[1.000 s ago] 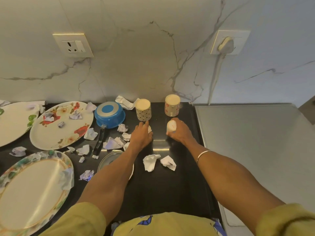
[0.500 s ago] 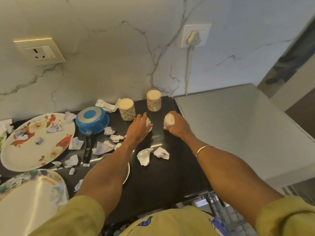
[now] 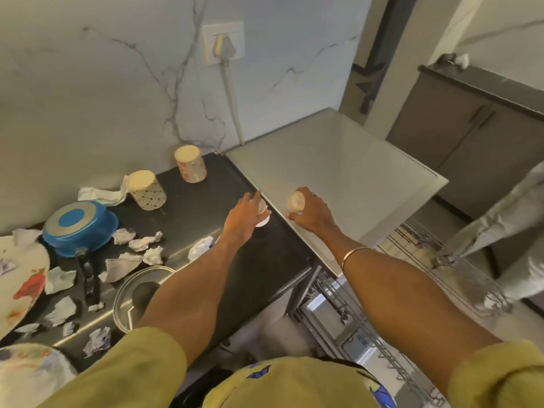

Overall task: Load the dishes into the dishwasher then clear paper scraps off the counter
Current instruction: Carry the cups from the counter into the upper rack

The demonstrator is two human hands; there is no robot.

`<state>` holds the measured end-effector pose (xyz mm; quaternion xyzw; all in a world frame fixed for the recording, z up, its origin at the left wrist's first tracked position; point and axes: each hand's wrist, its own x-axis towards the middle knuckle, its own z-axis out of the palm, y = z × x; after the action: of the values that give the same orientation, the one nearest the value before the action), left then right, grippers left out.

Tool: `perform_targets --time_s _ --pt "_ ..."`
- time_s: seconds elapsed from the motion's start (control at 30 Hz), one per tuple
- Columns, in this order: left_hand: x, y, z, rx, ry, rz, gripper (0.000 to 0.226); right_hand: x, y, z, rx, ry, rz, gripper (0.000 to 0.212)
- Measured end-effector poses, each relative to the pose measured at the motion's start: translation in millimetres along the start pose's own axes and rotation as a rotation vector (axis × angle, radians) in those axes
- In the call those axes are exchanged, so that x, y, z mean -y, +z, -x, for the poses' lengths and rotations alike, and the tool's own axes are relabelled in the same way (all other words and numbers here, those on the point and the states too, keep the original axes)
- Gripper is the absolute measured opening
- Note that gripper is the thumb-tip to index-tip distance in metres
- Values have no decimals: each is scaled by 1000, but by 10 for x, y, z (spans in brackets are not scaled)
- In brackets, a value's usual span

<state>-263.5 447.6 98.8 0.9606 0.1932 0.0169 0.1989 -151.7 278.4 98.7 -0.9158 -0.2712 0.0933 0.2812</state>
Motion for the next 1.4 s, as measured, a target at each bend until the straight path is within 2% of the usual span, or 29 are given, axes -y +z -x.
perform_targets --time_s 0.27,0.4,0.57,0.77,0.93,1.07,1.4 --pt "-893 382 160 54 154 -48 64 -746 -472 676 -77 164 -19 66" --pt "-1414 603 359 103 176 42 62 -1146 -754 1088 -102 208 -38 65" --pt "-2099 970 665 110 316 -153 58 -1735 -1107 1721 -87 272 -5 64" --pt "-2760 1312 1051 147 316 4 57 -2311 -1445 2357 -97 343 21 73" --pt "-3051 1554 1255 171 304 73 58 -2668 -1548 2692 -82 381 9 78" --pt "-3125 1722 1288 171 251 76 63 -2837 -1502 2749 -68 406 -4 75" --pt "-2861 2104 853 337 112 153 56 -2973 -1179 2414 -35 525 -112 81"
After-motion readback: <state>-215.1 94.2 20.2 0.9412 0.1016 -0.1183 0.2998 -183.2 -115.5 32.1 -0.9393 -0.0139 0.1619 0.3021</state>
